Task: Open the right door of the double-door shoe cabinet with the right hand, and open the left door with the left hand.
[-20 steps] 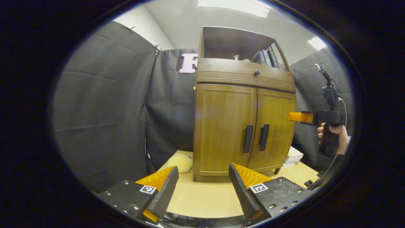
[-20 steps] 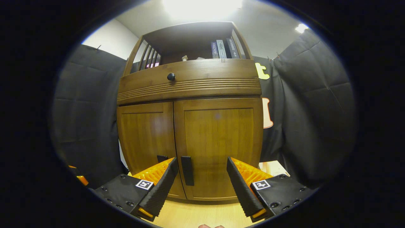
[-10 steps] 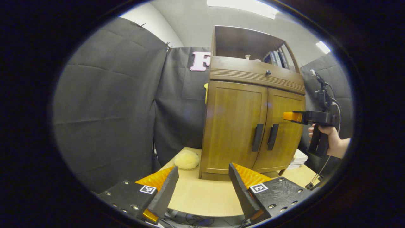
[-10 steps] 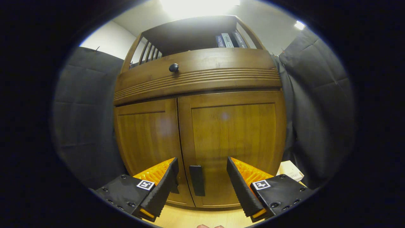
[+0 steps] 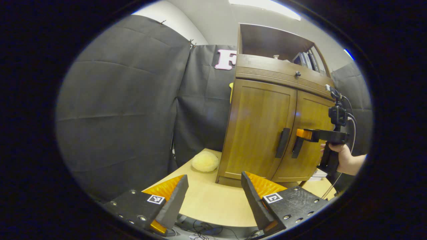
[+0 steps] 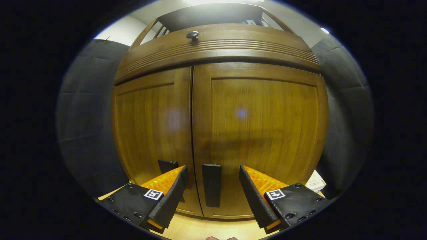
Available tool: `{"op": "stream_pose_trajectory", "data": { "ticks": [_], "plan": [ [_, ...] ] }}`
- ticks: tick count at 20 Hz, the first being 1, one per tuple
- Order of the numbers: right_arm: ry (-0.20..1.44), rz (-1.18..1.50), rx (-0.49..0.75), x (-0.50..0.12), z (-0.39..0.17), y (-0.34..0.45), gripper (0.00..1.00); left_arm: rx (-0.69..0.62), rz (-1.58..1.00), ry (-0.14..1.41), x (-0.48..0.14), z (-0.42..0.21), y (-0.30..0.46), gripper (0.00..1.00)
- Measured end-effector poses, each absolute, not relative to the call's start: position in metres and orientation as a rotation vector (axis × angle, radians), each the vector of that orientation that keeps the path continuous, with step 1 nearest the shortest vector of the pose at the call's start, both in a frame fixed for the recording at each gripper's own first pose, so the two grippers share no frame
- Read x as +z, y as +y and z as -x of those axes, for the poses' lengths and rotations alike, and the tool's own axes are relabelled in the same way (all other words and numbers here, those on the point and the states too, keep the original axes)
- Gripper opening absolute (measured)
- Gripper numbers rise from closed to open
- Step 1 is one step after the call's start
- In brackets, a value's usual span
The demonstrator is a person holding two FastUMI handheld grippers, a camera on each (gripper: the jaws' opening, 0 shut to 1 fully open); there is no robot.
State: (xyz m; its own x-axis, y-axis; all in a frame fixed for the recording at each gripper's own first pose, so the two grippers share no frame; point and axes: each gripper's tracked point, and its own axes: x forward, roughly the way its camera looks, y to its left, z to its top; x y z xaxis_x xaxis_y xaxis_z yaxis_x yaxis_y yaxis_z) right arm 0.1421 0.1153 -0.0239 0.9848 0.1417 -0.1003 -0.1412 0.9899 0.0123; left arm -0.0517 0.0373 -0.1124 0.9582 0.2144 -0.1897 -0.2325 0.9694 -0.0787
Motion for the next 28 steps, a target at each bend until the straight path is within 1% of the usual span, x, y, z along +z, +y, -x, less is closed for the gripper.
{"op": "stream_pose_trajectory", "data": {
  "ticks": [1, 3, 4, 5, 8, 9, 10, 11, 13, 14, 15, 18, 19, 20, 21, 22, 24, 25, 27, 28],
  "plan": [
    [0.108, 0.006, 0.124, -0.029, -0.145, 0.115, 0.94, 0.234, 0.092, 0.183, -0.113, 0.05, 0.034, 0.92],
    [0.116, 0.015, 0.118, -0.037, -0.151, 0.116, 0.99, 0.244, 0.07, 0.184, -0.111, 0.048, 0.028, 0.92],
    [0.122, 0.017, 0.116, -0.04, -0.154, 0.115, 0.95, 0.248, 0.061, 0.186, -0.11, 0.047, 0.027, 0.92],
    [0.13, 0.018, 0.119, -0.044, -0.157, 0.117, 0.95, 0.252, 0.053, 0.187, -0.111, 0.046, 0.025, 0.92],
    [0.147, 0.009, 0.126, -0.049, -0.163, 0.118, 0.8, 0.257, 0.043, 0.186, -0.11, 0.041, 0.02, 0.92],
    [0.153, 0.013, 0.116, -0.053, -0.168, 0.117, 0.78, 0.256, 0.038, 0.186, -0.111, 0.04, 0.019, 0.92],
    [0.155, 0.008, 0.129, -0.052, -0.168, 0.12, 0.63, 0.256, 0.031, 0.185, -0.109, 0.039, 0.017, 0.92],
    [0.158, 0.003, 0.151, -0.052, -0.167, 0.126, 0.53, 0.256, 0.023, 0.182, -0.108, 0.038, 0.014, 0.92],
    [0.158, 0.016, 0.14, -0.052, -0.171, 0.125, 0.36, 0.252, 0.016, 0.167, -0.104, 0.038, 0.011, 0.92],
    [0.159, 0.017, 0.139, -0.051, -0.169, 0.125, 0.36, 0.252, 0.017, 0.162, -0.103, 0.038, 0.011, 0.92],
    [0.159, 0.009, 0.14, -0.051, -0.17, 0.126, 0.31, 0.252, 0.017, 0.163, -0.105, 0.038, 0.012, 0.92],
    [0.159, 0.001, 0.147, -0.052, -0.168, 0.126, 0.29, 0.257, 0.003, 0.175, -0.109, 0.037, 0.011, 0.92],
    [0.158, -0.002, 0.156, -0.052, -0.167, 0.127, 0.23, 0.253, 0.003, 0.172, -0.109, 0.038, 0.01, 0.92],
    [0.163, -0.016, 0.167, -0.053, -0.169, 0.127, 0.23, 0.247, 0.006, 0.17, -0.108, 0.039, 0.01, 0.92],
    [0.18, -0.022, 0.179, -0.054, -0.169, 0.127, 0.2, 0.243, 0.009, 0.169, -0.11, 0.041, 0.012, 0.92],
    [0.19, -0.028, 0.188, -0.054, -0.168, 0.127, 0.14, 0.242, 0.01, 0.169, -0.11, 0.043, 0.013, 0.92],
    [0.189, -0.001, 0.189, -0.052, -0.169, 0.127, 0.15, 0.228, -0.01, 0.162, -0.109, 0.044, 0.013, 0.92],
    [0.192, 0.004, 0.182, -0.054, -0.168, 0.127, 0.14, 0.226, -0.032, 0.165, -0.11, 0.048, 0.015, 0.92],
    [0.199, -0.02, 0.166, -0.054, -0.167, 0.127, 0.16, 0.227, -0.065, 0.163, -0.107, 0.056, 0.022, 0.92],
    [0.2, -0.02, 0.162, -0.054, -0.166, 0.127, 0.14, 0.226, -0.067, 0.156, -0.105, 0.058, 0.024, 0.92]
  ]
}}
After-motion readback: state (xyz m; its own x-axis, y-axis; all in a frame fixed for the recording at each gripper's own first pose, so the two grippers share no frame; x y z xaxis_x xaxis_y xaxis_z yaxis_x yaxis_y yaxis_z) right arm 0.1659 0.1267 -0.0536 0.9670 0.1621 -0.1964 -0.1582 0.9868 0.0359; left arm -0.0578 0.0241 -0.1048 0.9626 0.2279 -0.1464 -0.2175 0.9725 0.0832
